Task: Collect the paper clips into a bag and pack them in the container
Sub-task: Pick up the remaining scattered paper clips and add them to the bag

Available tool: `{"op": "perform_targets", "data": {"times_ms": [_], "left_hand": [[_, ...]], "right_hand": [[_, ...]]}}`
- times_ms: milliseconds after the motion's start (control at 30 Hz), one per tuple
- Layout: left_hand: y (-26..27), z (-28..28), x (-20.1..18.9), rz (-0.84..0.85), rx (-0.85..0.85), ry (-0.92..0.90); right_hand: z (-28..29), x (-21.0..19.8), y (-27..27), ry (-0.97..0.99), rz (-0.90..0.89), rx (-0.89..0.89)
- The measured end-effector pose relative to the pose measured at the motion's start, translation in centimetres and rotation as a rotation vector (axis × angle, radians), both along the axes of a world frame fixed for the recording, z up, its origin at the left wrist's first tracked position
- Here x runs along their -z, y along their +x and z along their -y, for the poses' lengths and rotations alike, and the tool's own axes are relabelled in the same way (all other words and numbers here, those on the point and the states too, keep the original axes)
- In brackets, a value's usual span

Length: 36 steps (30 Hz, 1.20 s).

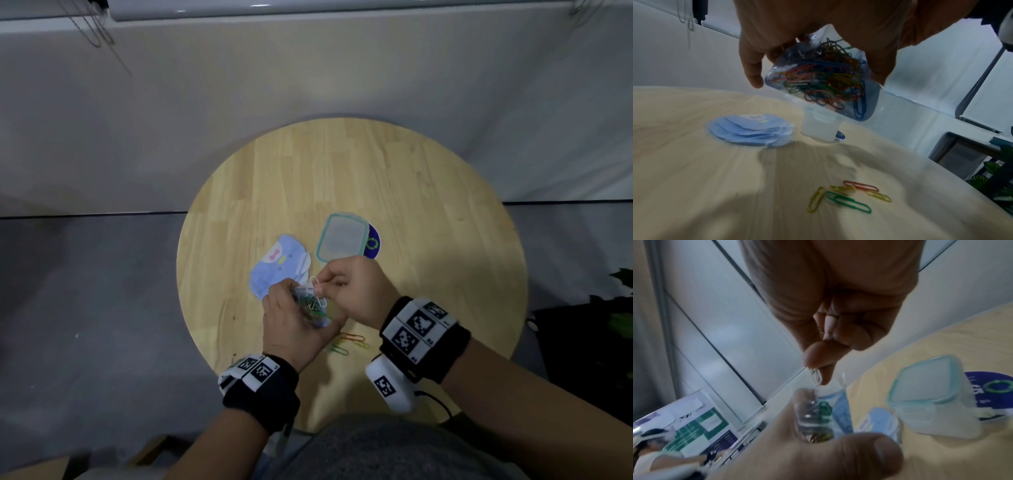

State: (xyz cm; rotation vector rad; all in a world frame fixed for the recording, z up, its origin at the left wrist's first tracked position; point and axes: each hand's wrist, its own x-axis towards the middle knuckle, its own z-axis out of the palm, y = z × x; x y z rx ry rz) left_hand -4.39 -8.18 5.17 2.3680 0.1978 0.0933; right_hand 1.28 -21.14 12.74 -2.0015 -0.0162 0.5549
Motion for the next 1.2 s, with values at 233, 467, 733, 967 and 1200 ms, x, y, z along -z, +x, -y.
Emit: {"op": "perform_targets", "data": {"times_ms": [233, 467, 733, 967, 1200], "left_hand": [[-0.2, 0.8, 0.1, 0.003, 0.027, -0.055], [0.2, 0.3, 0.1, 0.005, 0.024, -0.039], [-0.6, -1.8, 0.7, -0.005, -0.017, 0.021], [-1.8, -4.0, 0.8, -0.032, -0.048, 0.049], [-2.1, -4.6, 0.7, -0.065, -0.03, 0.08]], "right_hand": [[0.4, 1.5, -0.5, -0.093, 0.04, -0.035], [0.6, 1.6, -0.4, -0.015, 0.181, 0.04], [4.0, 8.6, -0.8, -0.471, -0.008, -0.125], [2.5, 12.2, -3.5, -0.813, 0.003, -0.529], [2.7, 12.7, -4.0, -0.892, 0.049, -0.619]]}}
